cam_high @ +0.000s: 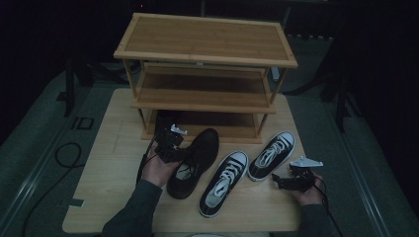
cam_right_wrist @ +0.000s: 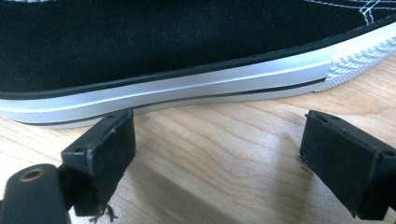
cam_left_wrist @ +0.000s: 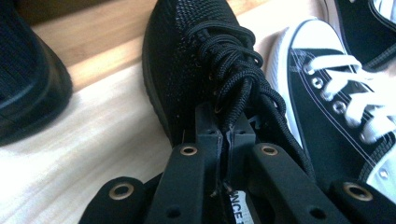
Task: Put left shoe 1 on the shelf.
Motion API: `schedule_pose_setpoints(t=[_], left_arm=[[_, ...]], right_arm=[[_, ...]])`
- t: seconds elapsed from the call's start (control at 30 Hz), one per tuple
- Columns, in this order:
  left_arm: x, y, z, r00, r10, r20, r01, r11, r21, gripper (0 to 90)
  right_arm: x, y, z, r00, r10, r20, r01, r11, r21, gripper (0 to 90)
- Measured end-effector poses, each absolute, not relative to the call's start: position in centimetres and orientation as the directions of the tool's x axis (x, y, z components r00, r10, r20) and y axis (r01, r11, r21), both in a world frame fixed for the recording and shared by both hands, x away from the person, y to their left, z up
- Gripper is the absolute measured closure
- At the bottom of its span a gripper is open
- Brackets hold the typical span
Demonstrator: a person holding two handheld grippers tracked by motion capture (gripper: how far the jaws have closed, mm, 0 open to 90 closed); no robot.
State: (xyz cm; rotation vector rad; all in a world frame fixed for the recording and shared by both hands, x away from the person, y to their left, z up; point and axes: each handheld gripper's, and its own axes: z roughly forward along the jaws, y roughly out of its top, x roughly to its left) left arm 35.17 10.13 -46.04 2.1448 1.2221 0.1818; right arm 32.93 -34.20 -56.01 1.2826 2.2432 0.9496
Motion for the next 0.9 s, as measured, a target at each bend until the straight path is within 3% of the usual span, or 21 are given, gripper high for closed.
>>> schedule_pose_setpoints(t=[0.9], left_arm=[[42.2, 11.1, -46.0, 0.325, 0.939, -0.114, 0.702, -0.159, 0.695, 87.3]], right_arm=[[32.9, -34.2, -56.0, -0.508, 0.861, 0.002, 0.601, 0.353, 0.717, 10.3]])
